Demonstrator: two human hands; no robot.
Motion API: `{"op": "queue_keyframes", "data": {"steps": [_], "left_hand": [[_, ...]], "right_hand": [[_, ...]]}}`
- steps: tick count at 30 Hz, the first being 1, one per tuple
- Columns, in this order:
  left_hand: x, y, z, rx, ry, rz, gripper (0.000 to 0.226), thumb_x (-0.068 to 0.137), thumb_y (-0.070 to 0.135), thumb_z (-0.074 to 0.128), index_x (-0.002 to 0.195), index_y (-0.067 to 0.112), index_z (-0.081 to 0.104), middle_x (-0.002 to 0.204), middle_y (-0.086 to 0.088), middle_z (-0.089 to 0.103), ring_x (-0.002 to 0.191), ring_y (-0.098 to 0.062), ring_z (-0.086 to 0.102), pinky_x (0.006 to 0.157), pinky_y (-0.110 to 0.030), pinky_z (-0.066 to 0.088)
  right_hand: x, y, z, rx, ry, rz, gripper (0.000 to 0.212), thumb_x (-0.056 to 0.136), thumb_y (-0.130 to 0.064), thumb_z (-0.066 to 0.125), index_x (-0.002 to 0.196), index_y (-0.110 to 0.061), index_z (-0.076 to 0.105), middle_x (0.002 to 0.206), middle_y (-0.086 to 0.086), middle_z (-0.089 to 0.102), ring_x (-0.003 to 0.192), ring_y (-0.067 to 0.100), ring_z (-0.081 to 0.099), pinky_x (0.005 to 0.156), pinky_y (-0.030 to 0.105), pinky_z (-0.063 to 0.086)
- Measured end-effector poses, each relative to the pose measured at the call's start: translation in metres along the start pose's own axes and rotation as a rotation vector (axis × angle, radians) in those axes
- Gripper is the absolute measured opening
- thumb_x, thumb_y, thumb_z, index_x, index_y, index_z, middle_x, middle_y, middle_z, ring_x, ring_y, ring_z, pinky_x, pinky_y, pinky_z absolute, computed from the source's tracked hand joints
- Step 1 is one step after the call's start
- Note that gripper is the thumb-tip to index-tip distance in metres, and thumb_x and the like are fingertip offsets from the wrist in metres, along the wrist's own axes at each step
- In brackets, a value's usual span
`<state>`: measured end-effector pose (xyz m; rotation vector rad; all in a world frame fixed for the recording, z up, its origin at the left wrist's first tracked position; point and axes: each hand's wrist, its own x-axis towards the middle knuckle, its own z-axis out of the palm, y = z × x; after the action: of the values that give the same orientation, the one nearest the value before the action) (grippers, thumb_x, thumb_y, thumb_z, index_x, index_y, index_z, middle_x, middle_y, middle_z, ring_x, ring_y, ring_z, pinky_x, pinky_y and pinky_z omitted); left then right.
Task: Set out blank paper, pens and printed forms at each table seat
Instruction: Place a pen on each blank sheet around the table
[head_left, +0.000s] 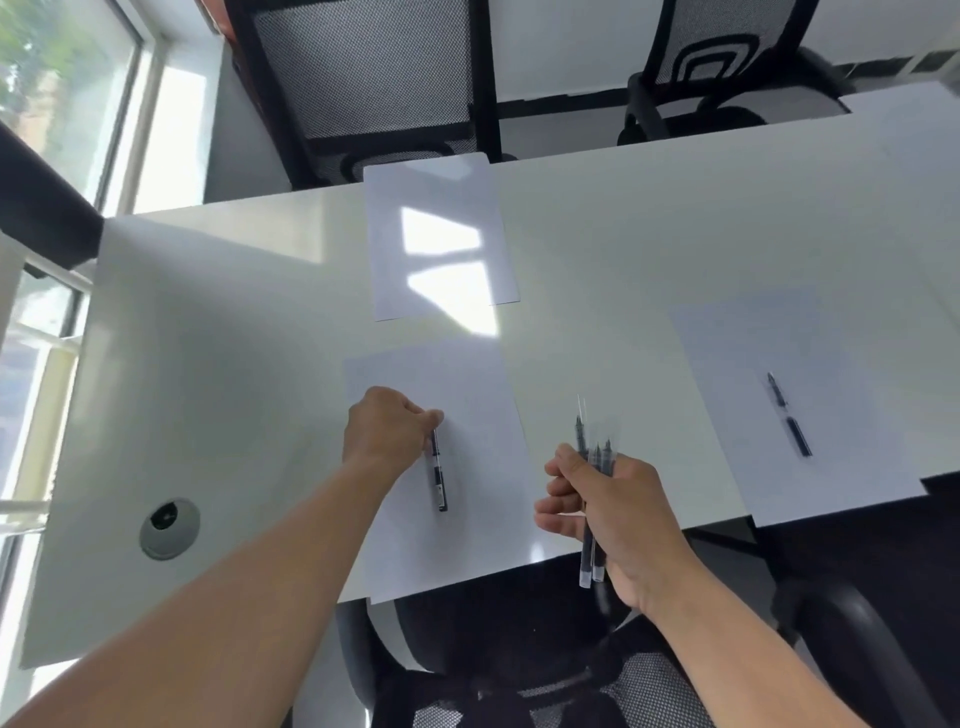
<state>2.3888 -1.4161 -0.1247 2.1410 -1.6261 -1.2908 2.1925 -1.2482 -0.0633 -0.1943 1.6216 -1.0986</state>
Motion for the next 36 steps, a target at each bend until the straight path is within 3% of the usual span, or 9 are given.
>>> {"op": "queue_keyframes", "data": {"steps": [14, 23, 28, 32, 36], "left_hand": [[0.005, 0.001, 0.006, -0.042, -0.019, -0.033, 0.032, 0.086, 0.028, 0.094, 0.074, 0.003, 0.077, 0.065, -0.007, 0.078, 0.078, -0.033, 0.081, 0.085, -0.05, 0.069], [-0.001, 0.002, 0.002, -0.057, -0.006, -0.053, 0.038, 0.085, 0.03, 0.096, 0.071, 0.0, 0.078, 0.065, -0.009, 0.078, 0.078, -0.036, 0.081, 0.085, -0.051, 0.069], [-0.015, -0.002, -0.003, -0.025, 0.007, -0.074, 0.049, 0.086, 0.039, 0.094, 0.08, -0.006, 0.076, 0.063, -0.006, 0.077, 0.078, -0.035, 0.081, 0.087, -0.051, 0.068], [-0.028, 0.003, -0.004, 0.041, 0.03, -0.042, 0.056, 0.09, 0.042, 0.089, 0.077, -0.01, 0.073, 0.075, -0.018, 0.079, 0.068, -0.037, 0.076, 0.083, -0.051, 0.066], [-0.049, 0.04, -0.003, 0.084, 0.045, 0.069, 0.054, 0.092, 0.044, 0.086, 0.061, 0.014, 0.053, 0.063, -0.013, 0.067, 0.062, -0.024, 0.064, 0.072, -0.047, 0.065]], "right_hand": [[-0.005, 0.003, -0.017, 0.01, 0.004, -0.003, 0.031, 0.105, -0.026, 0.073, 0.097, 0.004, 0.077, 0.081, 0.013, 0.068, 0.072, 0.03, 0.075, 0.072, 0.045, 0.068], [-0.012, -0.002, -0.026, 0.007, 0.003, -0.017, 0.032, 0.105, -0.027, 0.073, 0.098, 0.004, 0.076, 0.082, 0.015, 0.068, 0.073, 0.031, 0.076, 0.07, 0.042, 0.067], [-0.02, -0.007, -0.029, 0.001, -0.016, -0.022, 0.033, 0.105, -0.027, 0.073, 0.099, 0.005, 0.076, 0.083, 0.015, 0.068, 0.073, 0.03, 0.076, 0.071, 0.043, 0.068], [-0.031, -0.016, -0.037, -0.017, -0.03, -0.042, 0.031, 0.106, -0.026, 0.072, 0.099, 0.004, 0.076, 0.084, 0.016, 0.068, 0.073, 0.029, 0.075, 0.073, 0.043, 0.068], [-0.048, -0.035, -0.054, -0.008, -0.029, -0.079, 0.029, 0.107, -0.025, 0.07, 0.101, 0.004, 0.076, 0.082, 0.015, 0.068, 0.071, 0.029, 0.075, 0.072, 0.044, 0.068]]}}
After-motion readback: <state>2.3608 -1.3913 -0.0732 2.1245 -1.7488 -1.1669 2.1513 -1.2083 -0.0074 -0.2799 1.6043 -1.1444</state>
